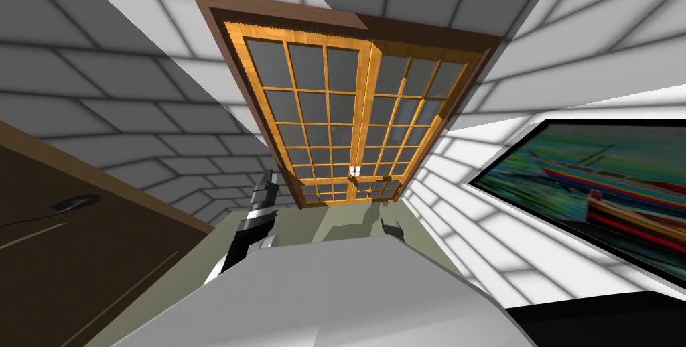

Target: Pull the door open

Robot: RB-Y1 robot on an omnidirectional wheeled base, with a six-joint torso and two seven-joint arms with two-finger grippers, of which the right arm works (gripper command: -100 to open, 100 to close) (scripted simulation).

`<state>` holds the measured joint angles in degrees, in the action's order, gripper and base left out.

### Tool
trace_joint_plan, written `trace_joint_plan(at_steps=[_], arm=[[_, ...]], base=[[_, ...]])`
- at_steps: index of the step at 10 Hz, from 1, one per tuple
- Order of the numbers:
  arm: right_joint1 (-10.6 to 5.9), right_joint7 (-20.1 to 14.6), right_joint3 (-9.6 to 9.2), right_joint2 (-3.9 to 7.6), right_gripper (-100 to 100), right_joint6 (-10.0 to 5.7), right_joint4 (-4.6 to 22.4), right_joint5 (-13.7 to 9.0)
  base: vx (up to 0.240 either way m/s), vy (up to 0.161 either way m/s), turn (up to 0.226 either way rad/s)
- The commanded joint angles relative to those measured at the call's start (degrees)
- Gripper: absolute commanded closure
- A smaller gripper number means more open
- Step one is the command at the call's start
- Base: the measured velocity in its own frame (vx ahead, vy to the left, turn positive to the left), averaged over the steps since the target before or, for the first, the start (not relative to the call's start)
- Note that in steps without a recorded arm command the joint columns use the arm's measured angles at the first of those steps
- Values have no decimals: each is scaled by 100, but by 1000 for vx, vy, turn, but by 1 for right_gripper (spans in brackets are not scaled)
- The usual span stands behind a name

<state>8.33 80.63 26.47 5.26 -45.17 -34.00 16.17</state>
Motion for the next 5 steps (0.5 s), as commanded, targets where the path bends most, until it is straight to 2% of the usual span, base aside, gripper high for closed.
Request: trace_joint_plan(at_steps=[1,2,3,4,5], arm=[[-69,26,81,-28,-100,-21,29,5],[-199,55,151,-127,-100,-33,-20,24],[-238,64,170,-157,-100,-36,-35,30],[-277,72,188,-186,-100,-40,-50,36],[-395,85,197,-259,-100,-53,-94,50]], base=[[102,-61,132],[120,-73,164],[170,-64,162],[154,-45,64],[156,-55,116]])
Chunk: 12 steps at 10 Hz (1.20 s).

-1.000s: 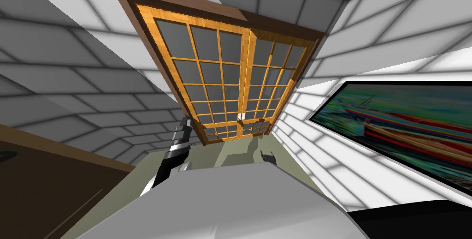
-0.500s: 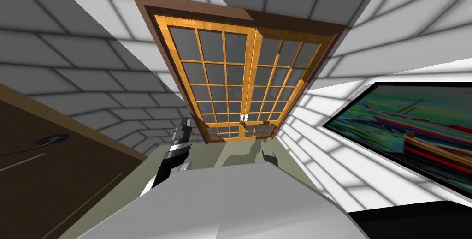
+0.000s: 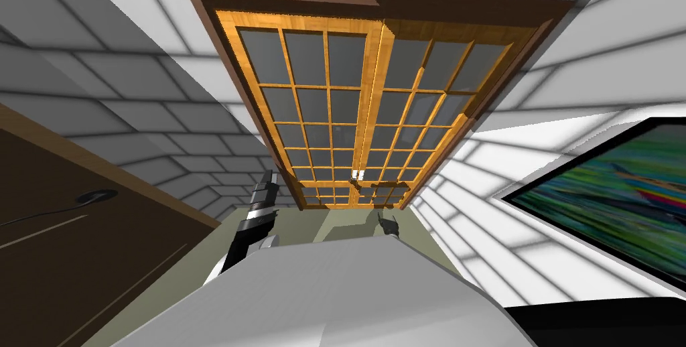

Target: Pull the door open

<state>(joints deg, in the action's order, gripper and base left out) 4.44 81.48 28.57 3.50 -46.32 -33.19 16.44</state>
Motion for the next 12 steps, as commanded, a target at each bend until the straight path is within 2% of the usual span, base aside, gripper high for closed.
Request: trace_joint_plan(at_steps=[1,2,3,5,6,7,11,12], arm=[[-6,-1,-13,-83,-100,62,-175,23],[-6,-1,-13,-83,-100,62,-175,23],[-187,18,-1,-193,-100,42,-242,45],[-187,18,-1,-193,-100,42,-242,45],[-346,26,-21,-275,-100,24,-300,63],[-346,26,-21,-275,-100,24,-300,63],[-726,40,-90,-460,-100,-19,-438,105],[-726,40,-90,-460,-100,-19,-438,105]], base=[[112,-40,75],[40,-21,-1],[101,-48,147],[106,-45,57],[134,-58,90],[139,-53,88],[152,-65,92],[120,-36,36]])
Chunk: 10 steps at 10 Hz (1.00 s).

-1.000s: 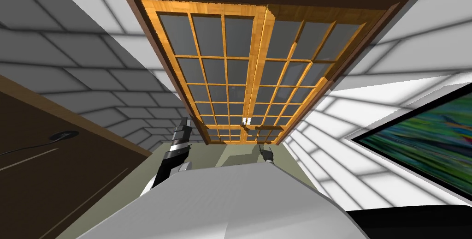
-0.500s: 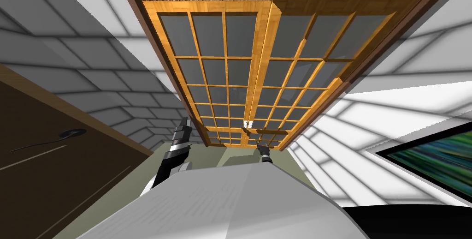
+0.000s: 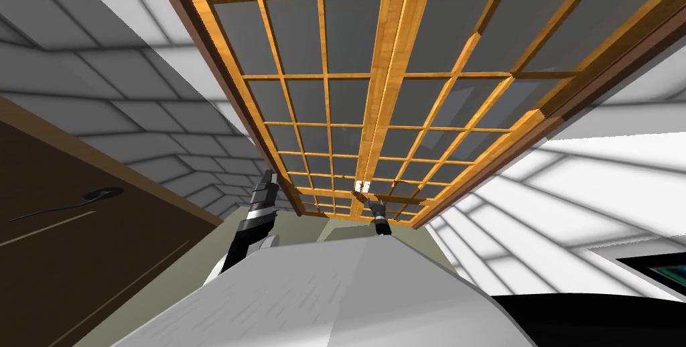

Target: Pull the door open

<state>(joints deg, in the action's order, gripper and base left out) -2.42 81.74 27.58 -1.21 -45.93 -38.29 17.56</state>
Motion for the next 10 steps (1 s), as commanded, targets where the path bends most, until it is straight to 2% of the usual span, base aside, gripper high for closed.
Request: trace_joint_plan(at_steps=[1,3,4,5,6,10], arm=[[-178,16,-29,-47,-100,-74,22,8],[-269,17,-54,-85,-100,-84,-11,17],[-407,18,-91,-142,-100,-100,-61,31],[-297,22,-90,-140,-100,-8,-183,40],[-297,22,-90,-140,100,-8,-183,40],[-297,22,-90,-140,100,-8,-183,40]], base=[[128,-36,75],[148,-24,70],[197,-68,95],[101,-41,34],[-17,11,-14],[-23,12,0]])
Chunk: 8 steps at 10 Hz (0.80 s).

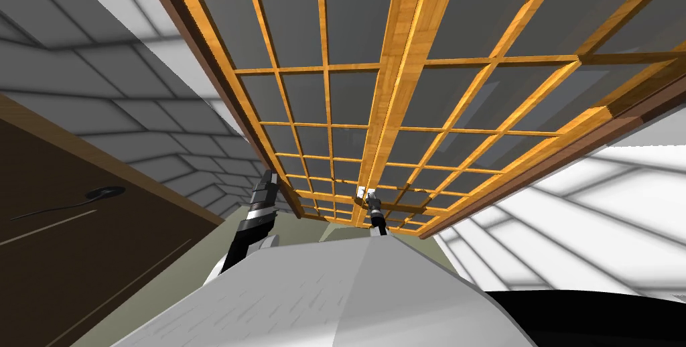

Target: Pull the door open

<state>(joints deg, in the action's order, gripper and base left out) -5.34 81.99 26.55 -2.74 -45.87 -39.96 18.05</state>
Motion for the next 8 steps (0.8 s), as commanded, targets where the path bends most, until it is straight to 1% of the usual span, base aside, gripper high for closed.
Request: trace_joint_plan(at_steps=[1,2,5,6,8], arm=[[-5,-3,13,14,100,-15,-16,-9],[113,-96,38,46,100,9,53,6],[195,-168,66,82,100,16,91,10],[277,-239,94,117,100,23,129,15],[277,-239,94,117,100,23,129,15]], base=[[0,0,0],[-72,19,-20],[-106,44,-38],[-138,53,-55],[-84,20,-33]])
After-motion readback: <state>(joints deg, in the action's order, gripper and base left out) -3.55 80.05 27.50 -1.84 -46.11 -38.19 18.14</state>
